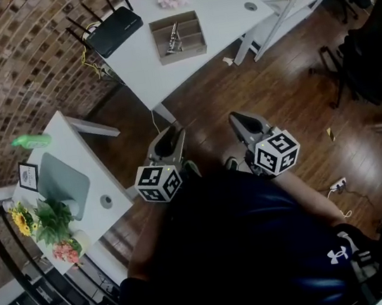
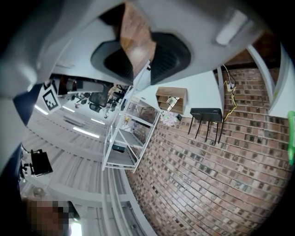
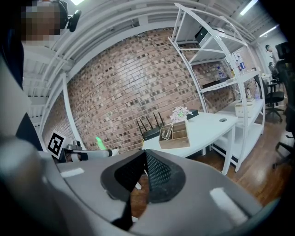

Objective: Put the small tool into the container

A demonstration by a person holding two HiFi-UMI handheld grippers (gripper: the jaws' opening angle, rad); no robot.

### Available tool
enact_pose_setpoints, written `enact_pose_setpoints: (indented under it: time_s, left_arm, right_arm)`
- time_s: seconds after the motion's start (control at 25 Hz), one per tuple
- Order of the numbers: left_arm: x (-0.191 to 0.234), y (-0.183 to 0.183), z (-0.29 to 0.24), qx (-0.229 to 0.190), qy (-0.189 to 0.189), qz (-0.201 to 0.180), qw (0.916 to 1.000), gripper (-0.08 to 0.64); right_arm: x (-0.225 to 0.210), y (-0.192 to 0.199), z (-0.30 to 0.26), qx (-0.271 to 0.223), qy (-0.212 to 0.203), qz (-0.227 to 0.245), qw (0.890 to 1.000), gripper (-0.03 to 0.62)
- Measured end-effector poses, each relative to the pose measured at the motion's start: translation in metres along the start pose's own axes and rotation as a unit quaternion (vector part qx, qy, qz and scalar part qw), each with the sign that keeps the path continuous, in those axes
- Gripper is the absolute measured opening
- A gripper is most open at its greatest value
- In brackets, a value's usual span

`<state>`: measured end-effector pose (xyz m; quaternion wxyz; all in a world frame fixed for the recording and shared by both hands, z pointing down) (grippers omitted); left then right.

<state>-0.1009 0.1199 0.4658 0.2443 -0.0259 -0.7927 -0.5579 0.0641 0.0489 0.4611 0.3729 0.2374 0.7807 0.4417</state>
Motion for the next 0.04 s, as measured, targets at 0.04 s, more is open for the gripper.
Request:
enact_pose_setpoints:
  time_s: [0.04]
  left_arm:
    - [-0.0004, 0.0006, 0.0008, 0.001, 0.000, 0.000, 1.0000, 0.117]
  right_arm:
    - [0.0005, 0.0004, 0.0010, 0.000, 0.000, 0.001, 1.000, 0.011]
Point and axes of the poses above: the fingertips, and each gripper's own axes: z backward along the fingers, x to its left, y out of its underside, the point moved 3 cm from there along z, backward along the fingers, and after that the axes turned 5 degrees about y, right-handed, at the moved point
